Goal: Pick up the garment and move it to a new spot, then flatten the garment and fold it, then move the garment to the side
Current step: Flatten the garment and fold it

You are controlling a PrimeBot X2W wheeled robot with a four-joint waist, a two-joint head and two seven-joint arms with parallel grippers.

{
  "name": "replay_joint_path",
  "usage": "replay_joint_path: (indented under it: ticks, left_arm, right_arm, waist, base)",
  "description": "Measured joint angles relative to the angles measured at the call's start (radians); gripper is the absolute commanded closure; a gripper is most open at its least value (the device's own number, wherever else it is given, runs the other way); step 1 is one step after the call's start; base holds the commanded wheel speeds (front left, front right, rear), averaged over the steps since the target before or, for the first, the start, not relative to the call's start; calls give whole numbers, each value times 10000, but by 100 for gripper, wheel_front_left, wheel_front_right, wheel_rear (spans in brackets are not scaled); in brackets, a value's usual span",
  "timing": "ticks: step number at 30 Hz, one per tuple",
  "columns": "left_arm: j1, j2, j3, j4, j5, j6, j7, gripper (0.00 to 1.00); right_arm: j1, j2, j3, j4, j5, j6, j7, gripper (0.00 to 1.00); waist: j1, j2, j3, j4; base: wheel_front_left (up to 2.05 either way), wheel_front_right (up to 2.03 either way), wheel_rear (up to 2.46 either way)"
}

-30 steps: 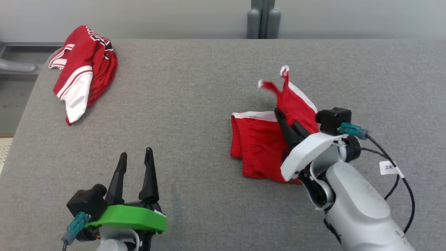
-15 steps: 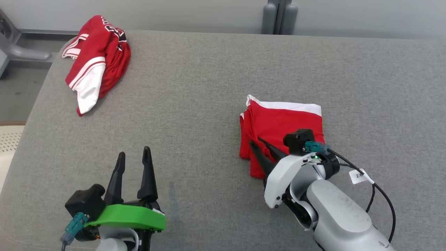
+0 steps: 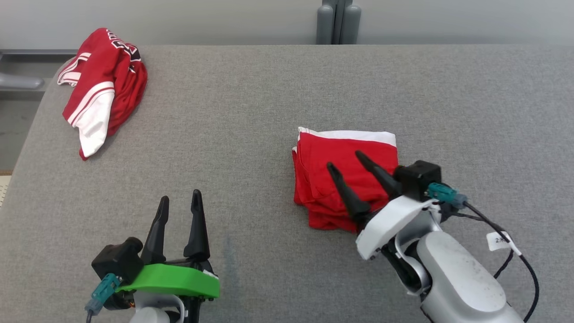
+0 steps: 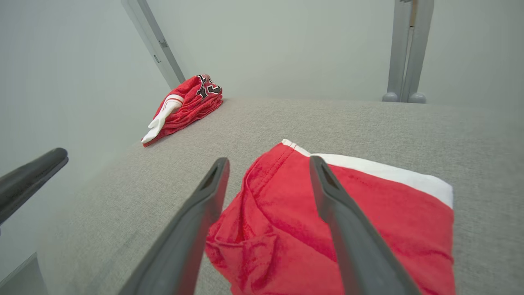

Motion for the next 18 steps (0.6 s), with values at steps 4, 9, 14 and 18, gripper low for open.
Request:
replay_joint_path:
  ticks: [4,9,14,18]
  left_arm:
    - [-15,-12,-46,-4,4,-10,-13,0]
    - [-207,-52,-151,52,27,-92,-13,0]
    - [-268,-88,-150,144,27,-102,-15,0]
    - [-282,-121,-105,192,25,-128,-15,0]
  right_arm:
    - [73,-136,-725,-268,-623,0,102,0]
    - [-387,-483,-920,384,-1724,4,451,44]
    - [-767,-560,-671,1507,-2163,0,694,100]
    - [-802,-500,-213,2232,-2017,0,669,100]
  waist:
    - [0,0,86,-20]
    - [0,0,223,128]
    - [0,0,325,419]
    - [0,0,395,679]
  base:
    - [0,0,0]
    - [0,0,0]
    - [0,0,0]
    - [0,0,0]
